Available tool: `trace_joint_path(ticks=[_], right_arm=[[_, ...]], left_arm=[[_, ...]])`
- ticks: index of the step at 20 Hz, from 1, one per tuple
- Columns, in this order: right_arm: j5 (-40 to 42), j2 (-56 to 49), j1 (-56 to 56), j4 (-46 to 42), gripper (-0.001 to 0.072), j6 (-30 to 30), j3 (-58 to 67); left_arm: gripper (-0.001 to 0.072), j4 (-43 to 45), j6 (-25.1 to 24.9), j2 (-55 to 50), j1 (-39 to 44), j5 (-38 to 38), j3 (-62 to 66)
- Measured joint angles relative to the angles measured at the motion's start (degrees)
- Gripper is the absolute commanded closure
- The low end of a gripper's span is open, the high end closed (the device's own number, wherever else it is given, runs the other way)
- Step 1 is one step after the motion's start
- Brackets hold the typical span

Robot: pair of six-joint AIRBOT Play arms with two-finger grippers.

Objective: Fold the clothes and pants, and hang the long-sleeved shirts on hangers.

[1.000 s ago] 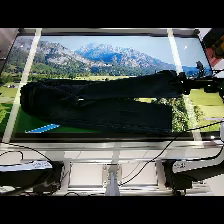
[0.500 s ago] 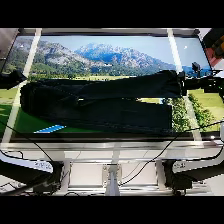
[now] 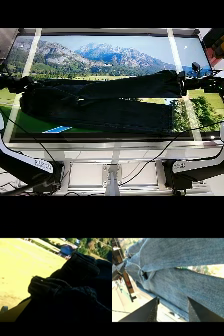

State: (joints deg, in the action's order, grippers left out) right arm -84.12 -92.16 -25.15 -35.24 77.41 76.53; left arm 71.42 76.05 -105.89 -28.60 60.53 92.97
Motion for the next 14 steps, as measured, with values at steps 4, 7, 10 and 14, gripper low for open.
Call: trace_joint_path(ticks=[4,7,10,14], right_arm=[[1.7,0.0,0.0,0.0,0.0324,0.0,0.0],[2.4,0.0,0.0,0.0,0.0324,-0.1,0.0],[2.6,0.0,0.0,0.0,0.0324,-0.1,0.0],[2.7,0.0,0.0,0.0,0.0324,-0.1,0.0]], left_arm=[[0.0669,-0.7,-3.6,-1.6,0.7,3.3,0.1],[0.067,-4.7,-7.5,-2.0,1.0,4.1,1.7],[0.0671,-12.6,-10.8,-1.2,1.3,3.2,6.2],[0.0671,-18.4,-16.2,3.8,1.4,1.6,11.1]])
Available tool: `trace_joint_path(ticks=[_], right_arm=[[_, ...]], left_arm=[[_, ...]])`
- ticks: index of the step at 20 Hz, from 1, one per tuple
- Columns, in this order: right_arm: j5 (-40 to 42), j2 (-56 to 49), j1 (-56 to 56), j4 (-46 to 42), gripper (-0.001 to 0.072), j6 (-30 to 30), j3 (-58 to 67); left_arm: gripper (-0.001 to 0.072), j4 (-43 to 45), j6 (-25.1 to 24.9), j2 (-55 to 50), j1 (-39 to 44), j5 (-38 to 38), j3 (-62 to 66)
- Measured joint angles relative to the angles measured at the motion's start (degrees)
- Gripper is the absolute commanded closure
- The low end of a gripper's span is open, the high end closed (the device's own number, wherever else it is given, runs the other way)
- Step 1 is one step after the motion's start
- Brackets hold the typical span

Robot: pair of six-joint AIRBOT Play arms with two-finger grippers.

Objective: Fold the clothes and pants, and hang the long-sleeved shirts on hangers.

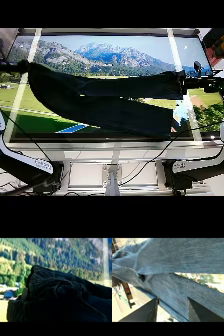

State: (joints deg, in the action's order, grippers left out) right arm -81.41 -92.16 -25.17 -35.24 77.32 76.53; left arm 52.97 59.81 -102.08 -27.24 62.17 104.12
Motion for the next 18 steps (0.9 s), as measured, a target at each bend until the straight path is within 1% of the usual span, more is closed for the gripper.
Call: trace_joint_path(ticks=[2,3,5,7,8,9,10,12,14,16,18], right_arm=[[0.0,0.0,0.0,0.0,0.0324,0.0,0.0],[0.1,0.0,0.0,0.0,0.0324,0.0,0.0],[0.2,0.0,0.0,-0.4,0.0324,0.0,0.0],[0.3,0.0,0.0,-1.0,0.0324,0.0,0.0],[0.4,0.0,0.0,-1.3,0.0324,0.0,0.0],[0.4,0.0,0.0,-1.9,0.0324,0.0,0.0],[0.4,0.0,0.0,-2.2,0.0324,0.0,0.0],[0.4,0.0,0.0,-2.6,0.0324,0.0,0.0],[0.4,0.0,0.0,-2.7,0.0324,0.0,0.0],[0.6,0.0,0.0,-2.9,0.0324,0.0,0.0],[1.2,0.0,0.0,-3.0,0.0323,0.0,0.0]], left_arm=[[0.0671,5.2,0.9,2.8,-0.6,0.0,1.0],[0.0671,9.6,2.8,3.6,-1.0,1.3,1.2],[0.0671,20.0,6.4,4.5,-2.2,7.5,1.5],[0.0667,28.3,8.5,5.0,-3.7,15.2,1.7],[0.053,31.0,9.2,5.1,-4.4,18.1,1.6],[0.0219,33.0,9.6,5.2,-5.0,20.3,1.4],[-0.0006,34.6,10.2,5.3,-5.5,21.9,0.9],[0.0002,36.5,10.6,5.3,-6.1,23.5,0.2],[0.0013,37.9,10.8,5.3,-6.4,23.2,-0.2],[0.0012,38.5,11.9,5.3,-6.4,20.5,-0.4],[0.0013,38.5,14.2,5.0,-6.3,16.3,-0.5]])
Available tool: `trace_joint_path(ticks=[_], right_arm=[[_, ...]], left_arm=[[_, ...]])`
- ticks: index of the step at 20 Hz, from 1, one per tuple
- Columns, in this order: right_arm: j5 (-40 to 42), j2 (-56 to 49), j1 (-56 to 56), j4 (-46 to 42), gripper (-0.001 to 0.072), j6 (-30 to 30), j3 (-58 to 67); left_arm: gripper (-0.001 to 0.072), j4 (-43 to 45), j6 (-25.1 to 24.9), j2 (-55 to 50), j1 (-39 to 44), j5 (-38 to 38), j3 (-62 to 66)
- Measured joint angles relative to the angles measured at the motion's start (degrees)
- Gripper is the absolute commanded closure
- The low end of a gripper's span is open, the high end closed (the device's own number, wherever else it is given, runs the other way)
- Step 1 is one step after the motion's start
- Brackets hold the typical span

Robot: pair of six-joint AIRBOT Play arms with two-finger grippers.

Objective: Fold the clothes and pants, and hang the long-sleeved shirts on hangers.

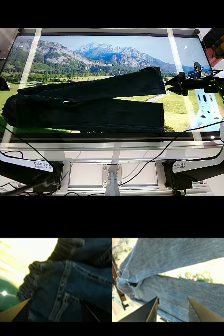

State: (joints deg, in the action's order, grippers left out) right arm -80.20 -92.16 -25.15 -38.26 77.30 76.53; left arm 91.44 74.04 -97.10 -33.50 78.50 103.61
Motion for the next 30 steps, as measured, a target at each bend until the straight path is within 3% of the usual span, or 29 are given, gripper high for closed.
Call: trace_joint_path(ticks=[4,10,13,25,26,27,28,30], right_arm=[[0.5,0.0,0.0,-0.1,0.0324,0.0,0.0],[2.7,0.0,0.0,-0.1,0.0324,0.0,0.0],[3.5,0.0,0.0,-0.1,0.0324,0.0,0.0],[5.7,0.0,0.0,-0.2,0.0324,0.0,0.0],[6.2,0.0,0.0,-0.2,0.0323,0.0,0.0],[6.4,0.0,0.0,-0.2,0.0323,0.0,0.0],[6.4,0.0,0.0,-0.2,0.0324,0.0,0.0],[7.0,0.0,0.0,-0.2,0.0324,0.0,0.0]], left_arm=[[0.0015,-6.2,4.8,-2.4,0.1,-6.8,-0.1],[0.0042,-12.1,8.6,-10.1,0.5,-11.3,-0.1],[0.0005,-12.5,9.9,-13.1,0.6,-14.1,-0.1],[0.0028,-10.4,10.7,-17.8,1.0,-21.0,0.0],[0.015,-10.2,10.7,-17.8,1.1,-21.0,0.0],[0.0373,-9.9,10.7,-17.8,1.2,-21.0,0.0],[0.0496,-9.6,10.3,-17.9,1.4,-20.7,0.0],[0.0672,-9.3,7.9,-17.9,2.1,-20.1,0.0]])
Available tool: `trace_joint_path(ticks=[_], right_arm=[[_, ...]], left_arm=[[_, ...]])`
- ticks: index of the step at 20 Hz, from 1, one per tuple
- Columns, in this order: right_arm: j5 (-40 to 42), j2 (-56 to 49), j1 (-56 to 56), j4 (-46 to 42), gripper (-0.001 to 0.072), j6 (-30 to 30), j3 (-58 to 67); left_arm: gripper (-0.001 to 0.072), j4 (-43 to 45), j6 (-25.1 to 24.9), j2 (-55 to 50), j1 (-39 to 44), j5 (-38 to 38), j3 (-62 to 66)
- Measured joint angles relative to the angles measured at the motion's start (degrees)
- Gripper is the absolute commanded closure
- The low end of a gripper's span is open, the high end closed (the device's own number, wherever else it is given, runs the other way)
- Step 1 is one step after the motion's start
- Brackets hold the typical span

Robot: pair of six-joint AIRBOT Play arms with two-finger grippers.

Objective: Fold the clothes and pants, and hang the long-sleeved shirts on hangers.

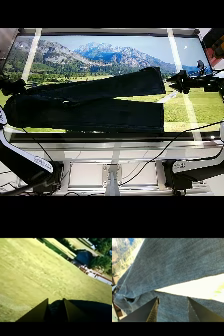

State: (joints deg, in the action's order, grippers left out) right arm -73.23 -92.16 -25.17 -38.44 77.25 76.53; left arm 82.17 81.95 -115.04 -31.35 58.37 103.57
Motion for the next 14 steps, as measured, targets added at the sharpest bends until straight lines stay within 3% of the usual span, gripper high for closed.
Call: trace_joint_path(ticks=[7,14], right_arm=[[0.4,0.0,0.0,0.0,0.0324,-0.1,0.0],[0.8,0.0,0.0,-4.0,0.0324,-0.3,0.0]], left_arm=[[0.067,6.1,-4.1,0.8,4.6,0.3,0.3],[0.0671,8.3,-4.8,9.1,8.9,-11.9,2.9]])
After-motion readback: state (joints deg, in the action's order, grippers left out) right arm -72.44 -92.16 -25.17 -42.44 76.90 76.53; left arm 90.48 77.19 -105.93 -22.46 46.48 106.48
